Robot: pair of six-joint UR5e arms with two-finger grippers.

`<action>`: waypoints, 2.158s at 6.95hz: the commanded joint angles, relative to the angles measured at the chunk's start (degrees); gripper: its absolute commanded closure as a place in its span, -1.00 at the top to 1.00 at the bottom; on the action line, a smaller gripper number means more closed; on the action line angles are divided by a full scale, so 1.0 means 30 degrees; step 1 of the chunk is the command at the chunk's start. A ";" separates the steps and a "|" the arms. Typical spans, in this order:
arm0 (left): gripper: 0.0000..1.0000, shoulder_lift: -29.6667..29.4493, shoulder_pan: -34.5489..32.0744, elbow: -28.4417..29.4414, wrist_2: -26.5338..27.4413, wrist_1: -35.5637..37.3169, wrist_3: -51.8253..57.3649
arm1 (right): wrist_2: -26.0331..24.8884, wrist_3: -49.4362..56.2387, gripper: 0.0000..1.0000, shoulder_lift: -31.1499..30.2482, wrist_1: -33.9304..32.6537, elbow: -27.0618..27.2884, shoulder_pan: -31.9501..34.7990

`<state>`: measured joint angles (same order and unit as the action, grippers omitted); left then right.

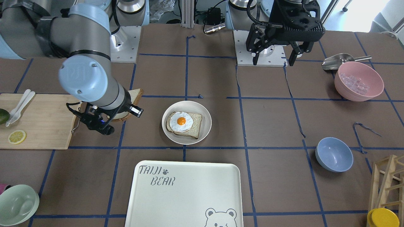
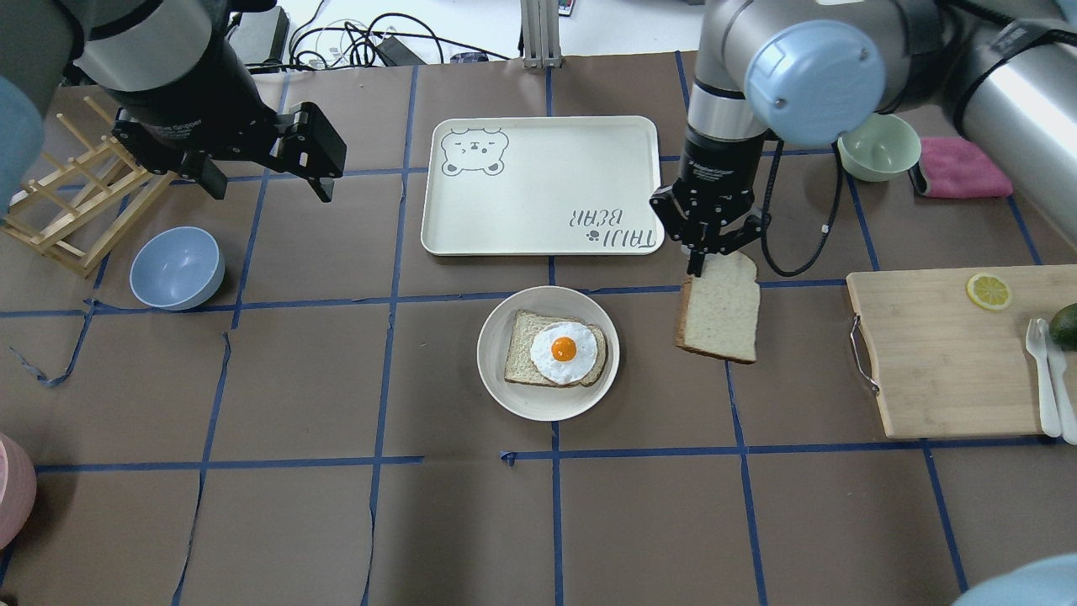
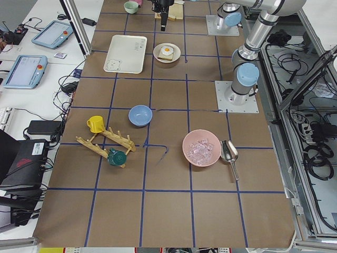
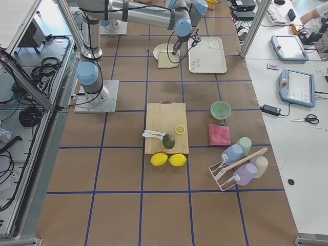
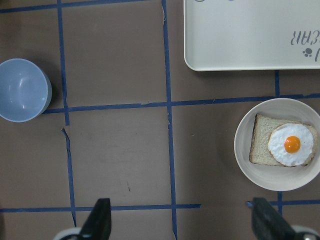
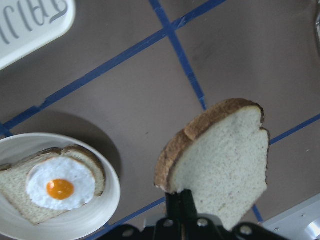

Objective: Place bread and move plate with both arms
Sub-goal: 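Lift the bread slice with the right gripper and carry it over the plate, then lay the bread slice on the egg toast and open the right gripper, then raise the right gripper back toward its start while the left gripper reaches toward the plate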

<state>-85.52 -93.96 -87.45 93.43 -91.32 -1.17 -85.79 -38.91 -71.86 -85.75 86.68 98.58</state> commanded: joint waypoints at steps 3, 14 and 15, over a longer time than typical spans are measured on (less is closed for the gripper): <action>1.00 0.0000 0.0000 -0.0058 0.0000 0.0029 0.0008 | 0.2402 -0.6594 -1.00 0.2474 -0.4425 0.0022 0.3934; 1.00 -0.1051 -0.0088 0.0995 -0.0205 -0.0030 0.0126 | 0.2084 -0.6049 1.00 0.2980 -0.6368 0.0141 0.3821; 1.00 -0.1344 -0.0175 0.0561 -0.0234 0.0000 0.0010 | 0.1995 -0.4913 1.00 0.2310 -0.6368 -0.0035 0.3588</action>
<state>-88.46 -94.30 -85.13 92.78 -91.47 -0.83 -79.38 -56.62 -63.09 -104.46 87.23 109.98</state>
